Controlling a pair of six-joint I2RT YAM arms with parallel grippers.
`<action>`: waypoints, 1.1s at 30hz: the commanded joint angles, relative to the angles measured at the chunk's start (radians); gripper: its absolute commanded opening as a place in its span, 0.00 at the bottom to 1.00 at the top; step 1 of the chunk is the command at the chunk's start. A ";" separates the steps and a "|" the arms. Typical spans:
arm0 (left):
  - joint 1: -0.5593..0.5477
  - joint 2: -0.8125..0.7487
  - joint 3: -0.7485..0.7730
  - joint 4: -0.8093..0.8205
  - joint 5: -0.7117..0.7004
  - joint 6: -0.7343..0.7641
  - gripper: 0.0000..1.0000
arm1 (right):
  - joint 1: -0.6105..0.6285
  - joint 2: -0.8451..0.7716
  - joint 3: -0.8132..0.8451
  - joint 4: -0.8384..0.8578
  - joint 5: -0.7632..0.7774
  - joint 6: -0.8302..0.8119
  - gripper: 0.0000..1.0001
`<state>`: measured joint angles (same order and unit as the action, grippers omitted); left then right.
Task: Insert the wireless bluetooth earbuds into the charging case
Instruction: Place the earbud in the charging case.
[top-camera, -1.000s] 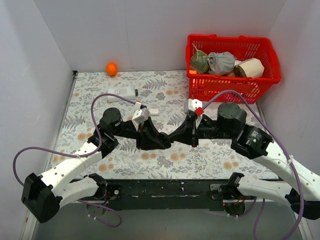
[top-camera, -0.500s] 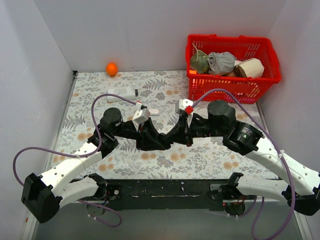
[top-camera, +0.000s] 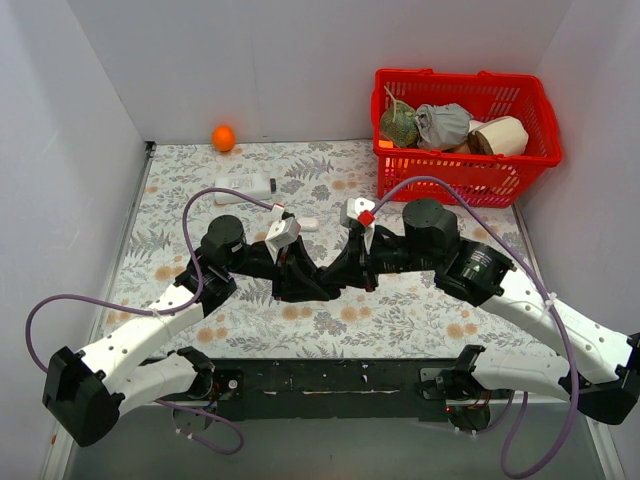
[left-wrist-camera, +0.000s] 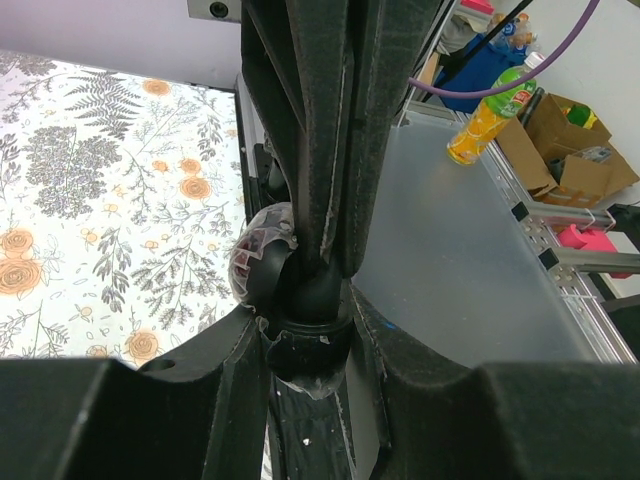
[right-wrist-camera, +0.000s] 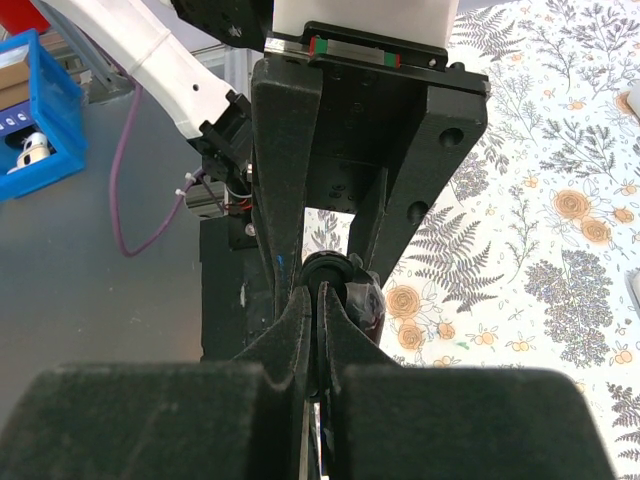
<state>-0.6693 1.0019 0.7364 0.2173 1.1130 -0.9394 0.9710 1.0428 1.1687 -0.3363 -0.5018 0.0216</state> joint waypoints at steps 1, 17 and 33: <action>0.004 -0.037 0.020 -0.001 -0.008 0.025 0.00 | 0.011 0.019 0.023 0.020 -0.011 -0.002 0.01; 0.004 -0.063 0.018 -0.012 -0.045 0.042 0.00 | 0.017 0.031 0.029 -0.027 0.017 0.008 0.19; 0.002 -0.071 -0.005 0.007 -0.045 0.028 0.00 | 0.017 -0.006 0.147 -0.040 0.193 0.021 0.60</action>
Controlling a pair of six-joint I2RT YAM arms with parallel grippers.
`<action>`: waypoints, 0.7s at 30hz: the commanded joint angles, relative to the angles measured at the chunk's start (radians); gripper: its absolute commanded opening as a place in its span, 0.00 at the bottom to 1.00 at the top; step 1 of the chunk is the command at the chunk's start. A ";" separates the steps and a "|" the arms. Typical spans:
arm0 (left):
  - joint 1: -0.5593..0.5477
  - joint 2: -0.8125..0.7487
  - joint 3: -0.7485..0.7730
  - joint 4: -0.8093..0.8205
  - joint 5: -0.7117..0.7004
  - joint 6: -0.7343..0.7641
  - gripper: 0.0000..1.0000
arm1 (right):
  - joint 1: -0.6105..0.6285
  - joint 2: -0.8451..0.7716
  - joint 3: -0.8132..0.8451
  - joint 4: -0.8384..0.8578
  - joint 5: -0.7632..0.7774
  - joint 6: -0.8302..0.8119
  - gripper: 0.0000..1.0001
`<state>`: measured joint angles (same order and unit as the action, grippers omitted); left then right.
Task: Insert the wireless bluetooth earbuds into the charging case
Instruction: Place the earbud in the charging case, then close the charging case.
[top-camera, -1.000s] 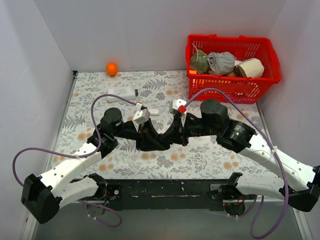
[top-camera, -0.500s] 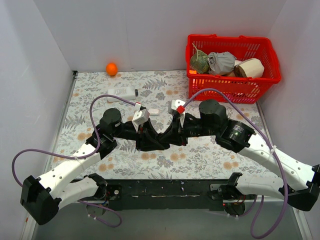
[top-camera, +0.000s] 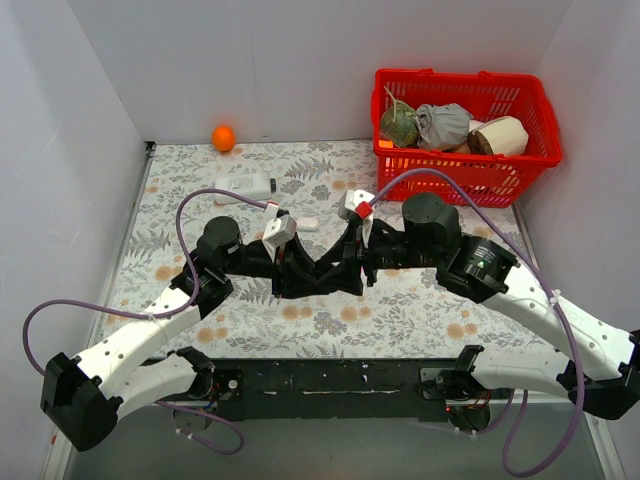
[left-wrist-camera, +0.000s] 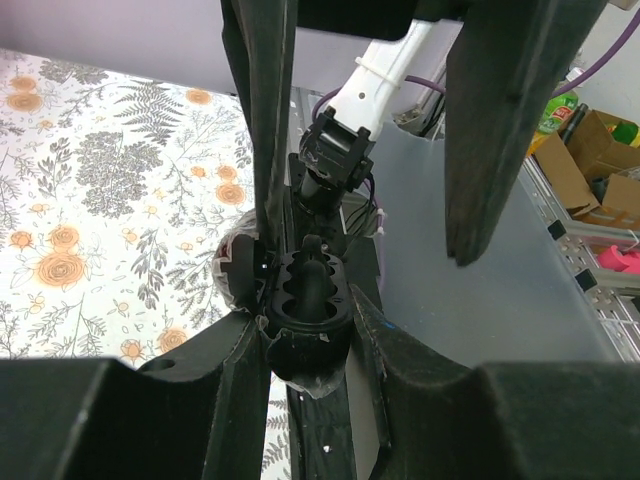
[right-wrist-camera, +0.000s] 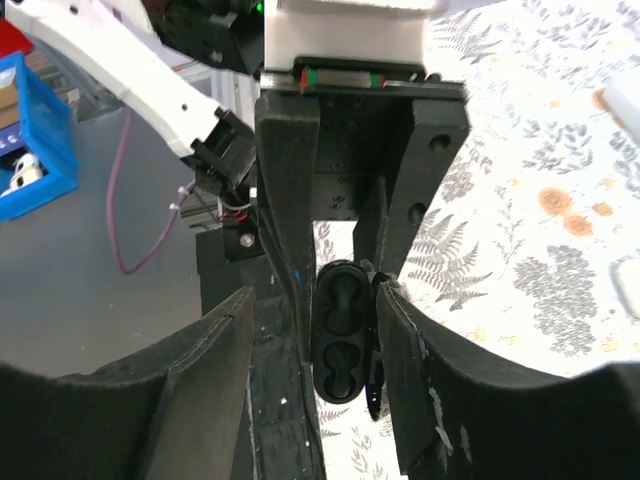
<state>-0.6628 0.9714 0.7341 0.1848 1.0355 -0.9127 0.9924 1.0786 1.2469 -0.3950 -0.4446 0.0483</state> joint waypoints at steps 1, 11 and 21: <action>-0.003 -0.043 -0.005 0.042 0.031 0.000 0.00 | -0.005 -0.067 0.062 0.027 0.170 -0.002 0.60; -0.003 -0.072 -0.033 0.073 -0.020 -0.011 0.00 | -0.006 -0.105 -0.018 0.033 0.492 0.064 0.01; -0.003 -0.092 -0.050 0.082 -0.074 -0.005 0.00 | -0.005 -0.031 -0.040 0.021 0.322 0.051 0.01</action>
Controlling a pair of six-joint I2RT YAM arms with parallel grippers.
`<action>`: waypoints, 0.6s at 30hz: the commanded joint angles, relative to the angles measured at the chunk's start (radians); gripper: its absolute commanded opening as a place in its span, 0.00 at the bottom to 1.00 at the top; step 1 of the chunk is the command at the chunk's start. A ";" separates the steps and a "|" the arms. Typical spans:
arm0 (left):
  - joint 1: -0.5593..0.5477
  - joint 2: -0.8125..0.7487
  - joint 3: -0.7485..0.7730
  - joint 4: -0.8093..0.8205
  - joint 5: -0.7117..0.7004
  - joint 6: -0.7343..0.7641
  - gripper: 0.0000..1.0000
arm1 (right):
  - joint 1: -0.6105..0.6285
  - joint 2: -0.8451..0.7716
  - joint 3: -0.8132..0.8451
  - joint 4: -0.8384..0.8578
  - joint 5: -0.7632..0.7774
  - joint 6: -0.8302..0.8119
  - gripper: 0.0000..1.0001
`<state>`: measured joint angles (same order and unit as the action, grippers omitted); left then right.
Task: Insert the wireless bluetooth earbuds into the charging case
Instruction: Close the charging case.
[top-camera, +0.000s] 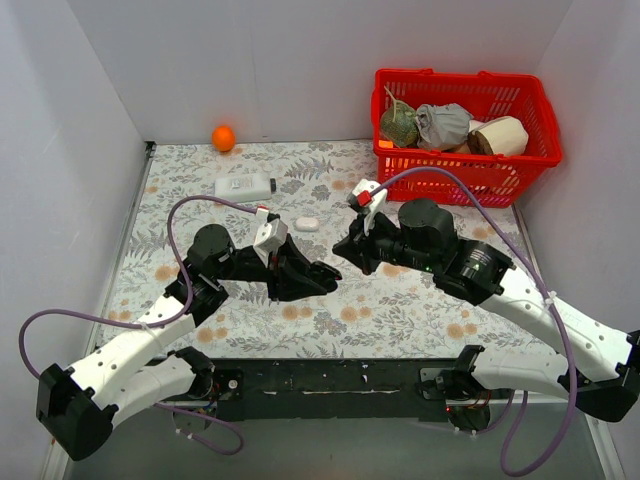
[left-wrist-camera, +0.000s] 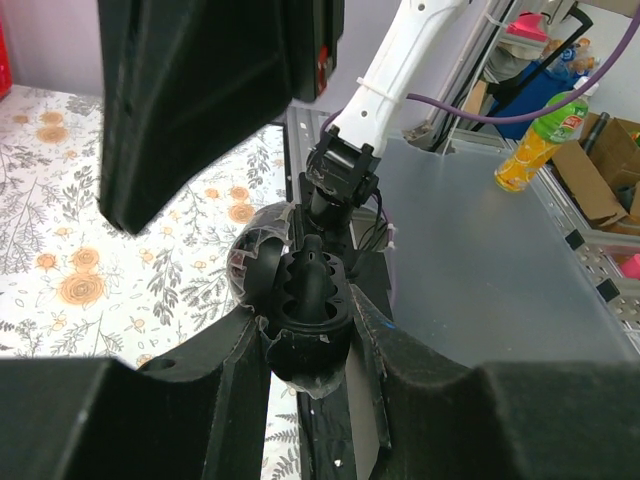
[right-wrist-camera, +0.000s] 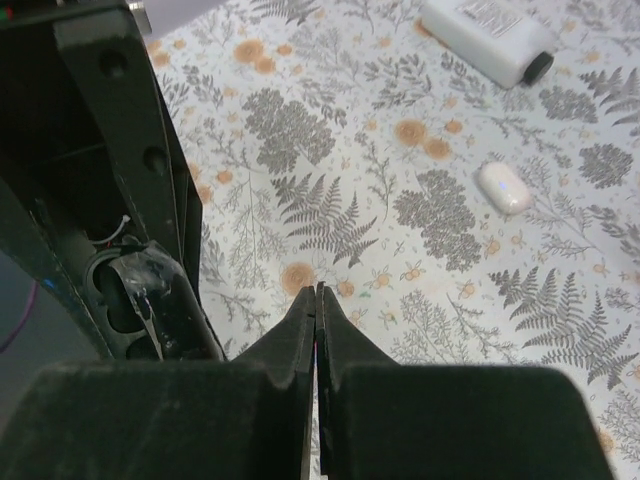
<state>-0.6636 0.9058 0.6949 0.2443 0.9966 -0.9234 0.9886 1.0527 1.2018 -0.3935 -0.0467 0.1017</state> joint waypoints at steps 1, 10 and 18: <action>-0.002 -0.027 -0.011 0.021 -0.041 0.006 0.00 | -0.001 -0.003 0.004 0.021 -0.085 -0.007 0.01; -0.002 -0.024 -0.011 0.024 -0.084 0.011 0.00 | 0.001 -0.030 -0.044 0.088 -0.226 -0.028 0.01; -0.002 -0.018 -0.009 0.024 -0.105 0.009 0.00 | 0.004 -0.040 -0.061 0.085 -0.222 -0.023 0.01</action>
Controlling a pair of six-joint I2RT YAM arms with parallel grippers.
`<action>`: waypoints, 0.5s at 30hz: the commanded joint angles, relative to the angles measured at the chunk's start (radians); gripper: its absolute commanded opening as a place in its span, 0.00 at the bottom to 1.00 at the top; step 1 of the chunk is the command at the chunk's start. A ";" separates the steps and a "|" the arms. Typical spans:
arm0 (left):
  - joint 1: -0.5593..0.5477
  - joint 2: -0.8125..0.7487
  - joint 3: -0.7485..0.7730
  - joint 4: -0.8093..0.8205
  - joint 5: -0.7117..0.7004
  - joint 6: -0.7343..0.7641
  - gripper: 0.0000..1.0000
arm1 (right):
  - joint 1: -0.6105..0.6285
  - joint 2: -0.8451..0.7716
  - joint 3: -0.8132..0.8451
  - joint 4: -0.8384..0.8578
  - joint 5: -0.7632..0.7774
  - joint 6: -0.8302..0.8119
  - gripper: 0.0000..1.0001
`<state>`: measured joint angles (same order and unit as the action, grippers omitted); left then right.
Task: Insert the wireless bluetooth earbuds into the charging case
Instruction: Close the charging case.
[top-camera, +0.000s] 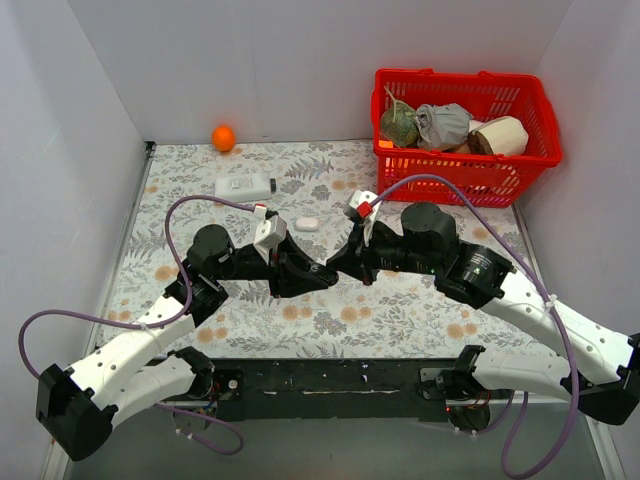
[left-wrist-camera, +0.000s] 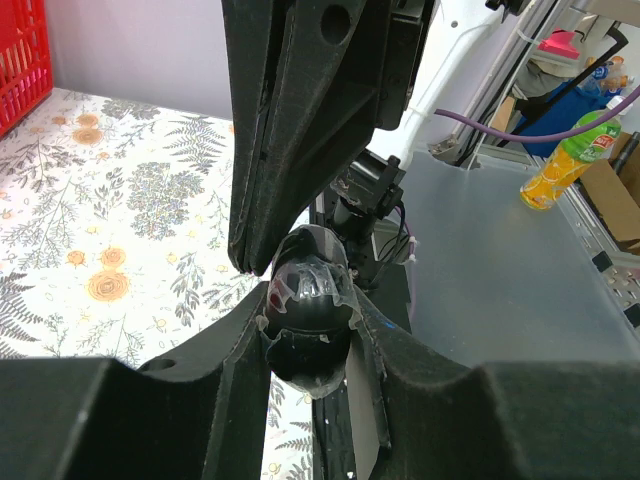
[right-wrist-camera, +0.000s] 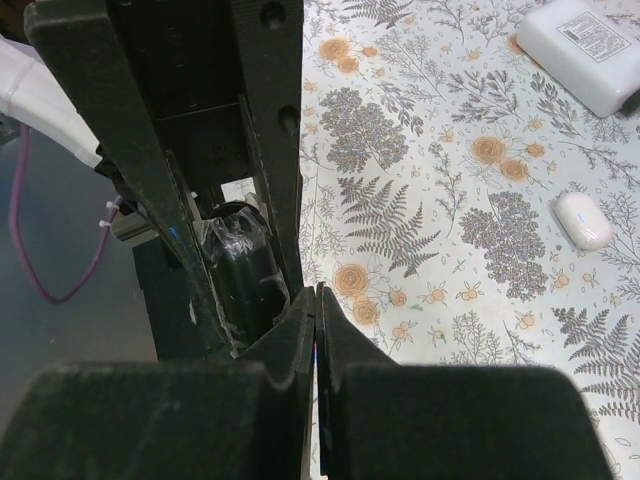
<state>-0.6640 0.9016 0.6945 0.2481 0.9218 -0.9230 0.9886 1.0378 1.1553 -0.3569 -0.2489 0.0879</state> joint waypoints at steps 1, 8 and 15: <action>-0.002 -0.013 -0.010 0.020 -0.034 0.009 0.00 | 0.004 -0.025 -0.014 0.047 -0.013 -0.011 0.01; -0.002 0.022 -0.004 -0.099 -0.398 0.016 0.00 | -0.022 -0.087 -0.078 0.012 0.485 0.122 0.01; 0.170 0.351 0.075 -0.225 -0.583 -0.239 0.00 | -0.054 -0.120 -0.313 0.058 0.497 0.205 0.10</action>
<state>-0.6117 1.0595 0.7078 0.1425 0.4461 -1.0061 0.9367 0.9234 0.9577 -0.3355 0.1810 0.2218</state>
